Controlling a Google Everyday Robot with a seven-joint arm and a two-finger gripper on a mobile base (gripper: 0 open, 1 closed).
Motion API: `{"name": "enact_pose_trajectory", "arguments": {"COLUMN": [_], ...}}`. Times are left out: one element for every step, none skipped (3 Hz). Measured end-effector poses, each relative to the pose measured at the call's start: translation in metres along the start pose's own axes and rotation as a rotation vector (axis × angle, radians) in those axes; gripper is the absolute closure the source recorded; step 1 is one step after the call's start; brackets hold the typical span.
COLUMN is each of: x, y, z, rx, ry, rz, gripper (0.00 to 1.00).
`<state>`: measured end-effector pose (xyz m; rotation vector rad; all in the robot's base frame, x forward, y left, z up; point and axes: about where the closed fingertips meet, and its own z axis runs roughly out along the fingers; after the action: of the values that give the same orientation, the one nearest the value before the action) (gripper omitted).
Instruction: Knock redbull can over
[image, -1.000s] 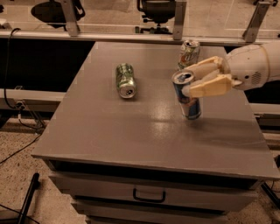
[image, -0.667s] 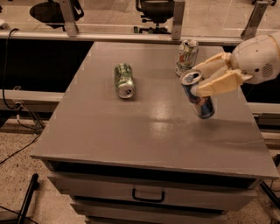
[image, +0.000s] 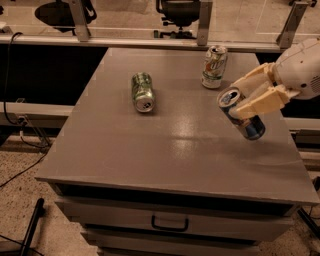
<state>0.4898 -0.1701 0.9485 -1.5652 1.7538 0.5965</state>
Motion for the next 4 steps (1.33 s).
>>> {"name": "enact_pose_trajectory", "arguments": {"x": [0.012, 0.023, 0.033, 0.031], "y": [0.004, 0.007, 0.01, 0.011], "z": [0.013, 0.026, 0.035, 0.036], "rx": [0.002, -0.015, -0.025, -0.026], "ry": [0.077, 0.136, 0.19, 0.188], "rz": [0.001, 0.008, 0.013, 0.01], "gripper": [1.0, 1.0, 0.79, 0.56]}}
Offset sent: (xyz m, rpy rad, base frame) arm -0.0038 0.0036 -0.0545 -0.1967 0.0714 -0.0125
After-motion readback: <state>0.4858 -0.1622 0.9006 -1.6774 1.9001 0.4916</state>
